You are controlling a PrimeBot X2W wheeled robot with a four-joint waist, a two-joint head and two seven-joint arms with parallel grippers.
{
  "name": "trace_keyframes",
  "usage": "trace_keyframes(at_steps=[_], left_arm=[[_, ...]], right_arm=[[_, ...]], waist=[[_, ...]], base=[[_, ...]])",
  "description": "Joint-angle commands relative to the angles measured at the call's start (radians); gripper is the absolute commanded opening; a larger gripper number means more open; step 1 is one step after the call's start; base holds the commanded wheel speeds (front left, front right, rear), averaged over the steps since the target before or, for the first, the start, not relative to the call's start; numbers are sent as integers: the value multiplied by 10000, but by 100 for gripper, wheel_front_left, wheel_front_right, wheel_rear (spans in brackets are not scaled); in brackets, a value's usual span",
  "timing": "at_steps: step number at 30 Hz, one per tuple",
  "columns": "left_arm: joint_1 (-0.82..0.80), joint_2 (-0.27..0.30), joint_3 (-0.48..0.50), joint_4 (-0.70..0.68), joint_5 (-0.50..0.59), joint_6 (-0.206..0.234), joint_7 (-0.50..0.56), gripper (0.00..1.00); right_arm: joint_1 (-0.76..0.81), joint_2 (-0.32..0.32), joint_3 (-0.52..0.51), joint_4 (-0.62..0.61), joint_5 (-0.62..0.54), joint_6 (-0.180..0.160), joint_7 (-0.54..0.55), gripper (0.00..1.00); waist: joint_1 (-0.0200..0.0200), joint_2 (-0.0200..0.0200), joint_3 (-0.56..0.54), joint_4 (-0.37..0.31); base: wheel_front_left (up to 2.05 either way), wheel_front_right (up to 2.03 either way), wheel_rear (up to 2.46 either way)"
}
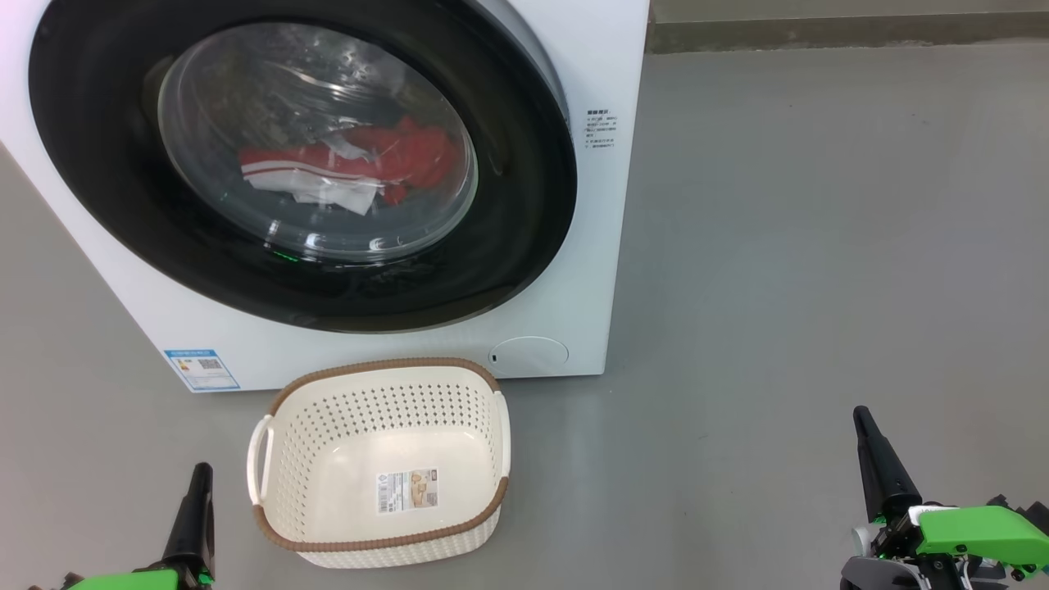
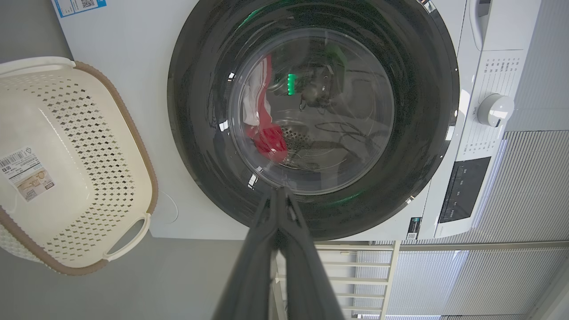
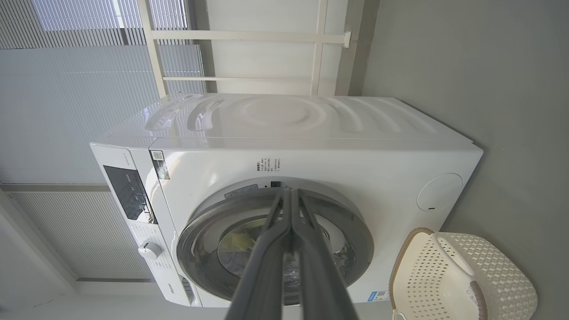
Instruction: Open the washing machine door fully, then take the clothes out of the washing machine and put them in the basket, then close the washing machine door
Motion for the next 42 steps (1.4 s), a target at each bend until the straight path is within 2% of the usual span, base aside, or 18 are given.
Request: trace_keyframes(at_steps=[1,27,28,34,38,42], left_arm=[[-381,156,320,-264,-36,-31,27,0],[-381,156,320,-264,-36,-31,27,0],[11,-6,-5,31,5,0,-3,100],[187,-104,-71,250,40,1,-70,100],[194,-65,-161,185,205,0,-193,100],[207,-45,-191,107,468,-1,-315,100]], right_arm=[[-101,-93,236,-296,43,16,73,0],[-101,-93,236,-296,43,16,73,0],[1,6,1,39,0,0,-4,100],[93,59,27,305,-12,0,-62,100],[112,23,92,246,-141,1,-188,100],[137,-75,205,196,-397,1,-316,100]], waist=[[0,0,0,0],[0,0,0,0],[0,0,0,0],[2,0,10,1],[22,0,-9,10],[3,0,6,16]], base=[[0,0,0],[0,0,0],[0,0,0],[0,0,0],[0,0,0],[0,0,0]])
